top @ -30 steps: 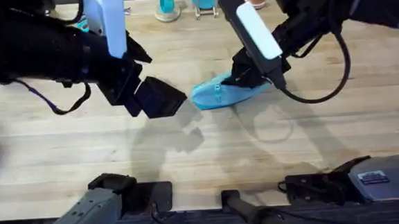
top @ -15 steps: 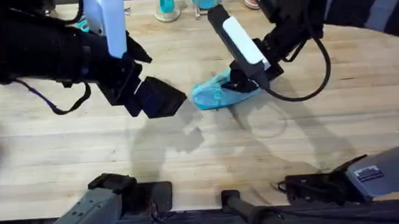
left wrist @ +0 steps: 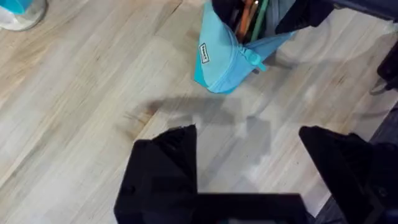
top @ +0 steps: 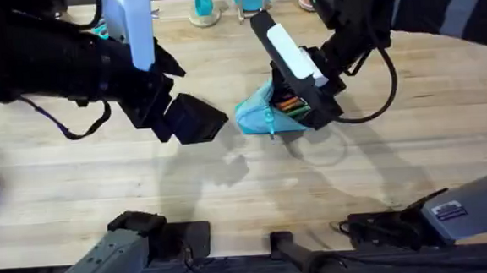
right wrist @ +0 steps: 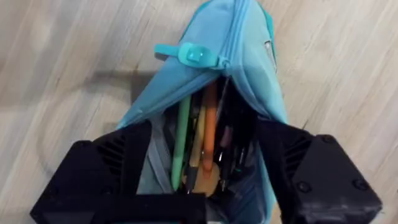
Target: Unzip the bag, pick up the pens from the table one at a time and place them inside, then zip the bag closed.
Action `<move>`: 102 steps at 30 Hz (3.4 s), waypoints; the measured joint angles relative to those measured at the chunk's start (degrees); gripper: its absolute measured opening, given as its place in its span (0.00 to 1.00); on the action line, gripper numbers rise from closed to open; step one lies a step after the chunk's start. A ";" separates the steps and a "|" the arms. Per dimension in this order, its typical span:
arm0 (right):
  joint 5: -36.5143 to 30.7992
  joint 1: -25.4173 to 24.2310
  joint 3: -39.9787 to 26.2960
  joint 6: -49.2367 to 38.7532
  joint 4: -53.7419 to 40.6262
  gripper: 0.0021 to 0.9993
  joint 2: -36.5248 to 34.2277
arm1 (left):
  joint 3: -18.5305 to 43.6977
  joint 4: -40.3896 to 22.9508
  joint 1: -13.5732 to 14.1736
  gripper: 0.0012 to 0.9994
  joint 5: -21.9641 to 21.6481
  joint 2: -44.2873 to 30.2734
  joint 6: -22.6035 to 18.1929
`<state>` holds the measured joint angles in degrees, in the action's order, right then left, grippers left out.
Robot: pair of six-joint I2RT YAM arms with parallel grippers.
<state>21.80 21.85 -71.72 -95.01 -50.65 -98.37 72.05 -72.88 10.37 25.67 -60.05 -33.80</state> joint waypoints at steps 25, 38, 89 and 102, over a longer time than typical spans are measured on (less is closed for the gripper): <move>-1.46 -0.44 -9.09 44.30 -7.47 1.00 13.22 | 0.00 -2.95 0.00 1.00 -5.10 0.00 0.00; -1.46 -0.44 -9.11 54.93 -17.22 1.00 14.49 | 0.00 -6.64 0.00 1.00 -6.70 0.00 0.00; -2.61 -0.66 -9.11 101.16 -15.59 1.00 25.40 | -31.47 18.65 -0.02 1.00 15.13 19.50 -7.50; 0.57 4.69 -9.11 119.17 -14.73 1.00 25.40 | -34.95 18.29 -0.02 1.00 12.32 19.52 -9.14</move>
<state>22.37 26.53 -80.84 24.16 -65.38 -72.97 37.10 -54.59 10.35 37.99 -40.53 -42.94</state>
